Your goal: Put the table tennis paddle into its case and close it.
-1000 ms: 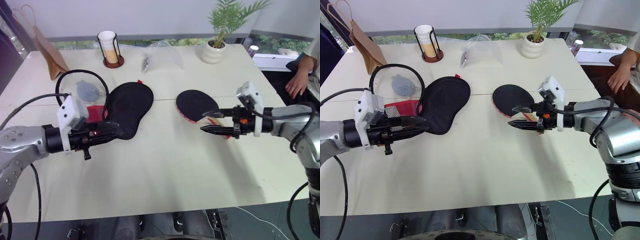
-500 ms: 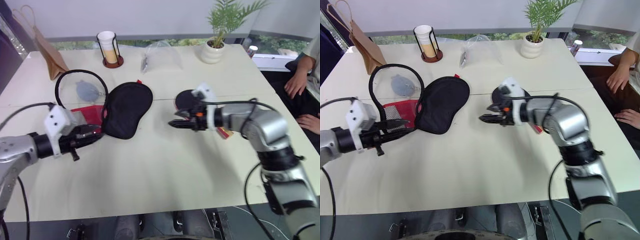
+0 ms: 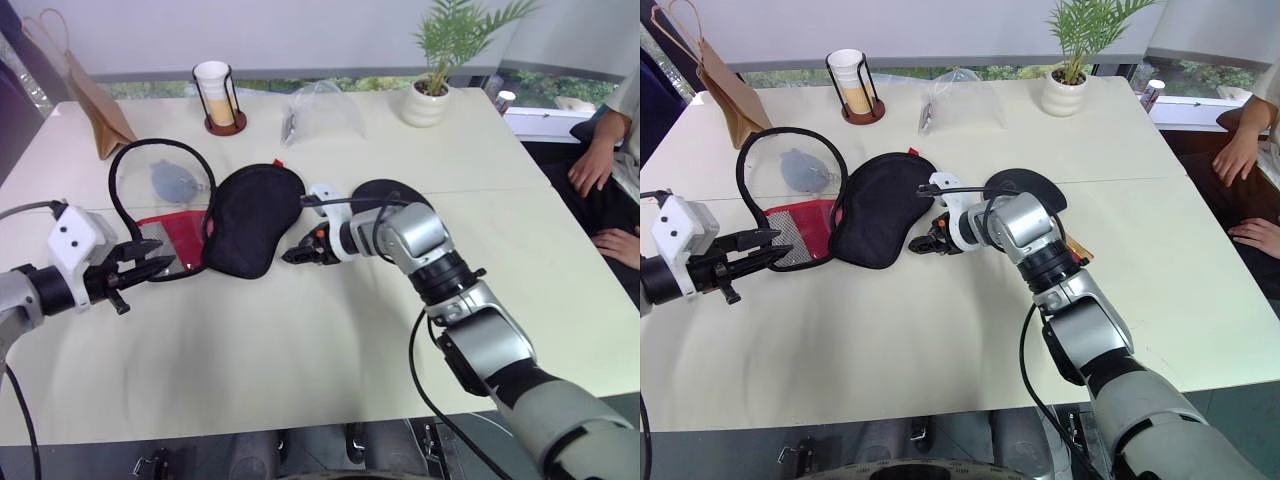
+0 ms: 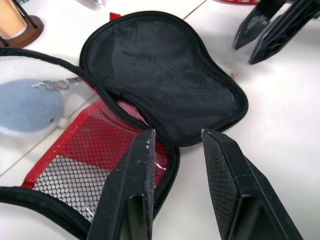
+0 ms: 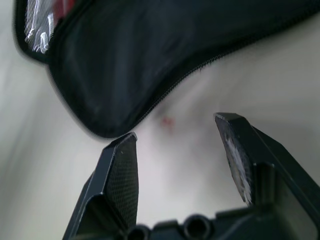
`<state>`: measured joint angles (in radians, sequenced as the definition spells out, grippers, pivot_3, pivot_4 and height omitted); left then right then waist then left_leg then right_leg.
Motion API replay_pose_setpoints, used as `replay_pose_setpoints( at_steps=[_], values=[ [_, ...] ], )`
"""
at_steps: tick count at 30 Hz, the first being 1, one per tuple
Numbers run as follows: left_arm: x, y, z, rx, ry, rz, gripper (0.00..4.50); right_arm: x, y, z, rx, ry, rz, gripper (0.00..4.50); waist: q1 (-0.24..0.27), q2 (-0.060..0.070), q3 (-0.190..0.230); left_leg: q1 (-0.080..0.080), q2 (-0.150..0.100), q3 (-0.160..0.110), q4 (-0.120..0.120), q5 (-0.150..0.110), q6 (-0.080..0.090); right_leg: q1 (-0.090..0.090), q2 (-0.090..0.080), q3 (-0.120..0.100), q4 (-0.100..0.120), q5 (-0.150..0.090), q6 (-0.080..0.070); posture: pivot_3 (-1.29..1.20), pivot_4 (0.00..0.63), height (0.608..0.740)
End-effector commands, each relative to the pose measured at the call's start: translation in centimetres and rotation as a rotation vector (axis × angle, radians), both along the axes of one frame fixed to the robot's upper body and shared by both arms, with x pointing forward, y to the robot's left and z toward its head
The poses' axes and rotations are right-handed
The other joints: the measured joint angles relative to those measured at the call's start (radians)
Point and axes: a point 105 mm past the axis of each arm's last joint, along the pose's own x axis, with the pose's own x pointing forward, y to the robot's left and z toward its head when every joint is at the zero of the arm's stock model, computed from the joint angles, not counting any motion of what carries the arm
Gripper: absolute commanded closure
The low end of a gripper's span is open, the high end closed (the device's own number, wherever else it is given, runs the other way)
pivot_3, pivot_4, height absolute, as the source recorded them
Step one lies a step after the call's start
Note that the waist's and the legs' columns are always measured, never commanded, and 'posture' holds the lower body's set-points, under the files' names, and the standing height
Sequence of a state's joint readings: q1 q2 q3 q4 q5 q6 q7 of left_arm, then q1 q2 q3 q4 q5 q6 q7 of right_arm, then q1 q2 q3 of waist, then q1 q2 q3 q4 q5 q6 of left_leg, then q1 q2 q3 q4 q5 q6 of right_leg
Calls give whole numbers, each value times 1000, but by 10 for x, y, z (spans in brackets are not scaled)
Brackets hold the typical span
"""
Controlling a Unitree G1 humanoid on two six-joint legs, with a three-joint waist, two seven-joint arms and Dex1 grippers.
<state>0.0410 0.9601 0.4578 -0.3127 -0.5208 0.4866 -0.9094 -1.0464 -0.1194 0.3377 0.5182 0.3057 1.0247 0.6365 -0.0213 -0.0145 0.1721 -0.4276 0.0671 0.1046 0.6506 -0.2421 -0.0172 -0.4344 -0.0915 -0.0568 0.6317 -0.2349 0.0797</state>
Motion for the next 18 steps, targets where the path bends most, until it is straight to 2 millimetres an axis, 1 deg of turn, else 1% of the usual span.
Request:
replay_pose_setpoints(
  at_steps=[1,3,8,13,17,18],
  values=[
    [1,4,16,20,-70,14,3015,11,15,11,40,-42,-13,1751,-1,0,0,0,0,0,0,0,0,0,0,0,0,0,0,0,150,740],
    [1,4,16,23,-73,15,3015,14,22,10,41,-44,-17,1751,-1,0,0,0,0,0,-1,0,0,0,0,0,0,0,0,0,150,740],
    [2,5,19,33,-85,19,3015,17,32,0,20,-28,-40,1751,-4,0,0,0,0,0,-1,0,0,0,0,0,0,0,0,0,150,740],
    [2,7,22,49,-99,29,3015,15,42,-9,4,-14,-63,1751,-24,-1,-1,0,0,-1,-1,1,-1,0,0,0,0,0,0,0,150,740],
    [2,8,23,60,-105,31,3015,14,43,-19,-26,-21,-72,1751,-35,-1,-1,1,1,-1,-1,1,-1,0,0,0,1,0,0,0,150,740],
    [2,8,23,64,-106,31,3049,13,42,-23,-35,-18,-76,2025,-37,-1,-1,1,1,-1,-2,1,-2,0,1,0,1,0,0,0,150,740]
  ],
)
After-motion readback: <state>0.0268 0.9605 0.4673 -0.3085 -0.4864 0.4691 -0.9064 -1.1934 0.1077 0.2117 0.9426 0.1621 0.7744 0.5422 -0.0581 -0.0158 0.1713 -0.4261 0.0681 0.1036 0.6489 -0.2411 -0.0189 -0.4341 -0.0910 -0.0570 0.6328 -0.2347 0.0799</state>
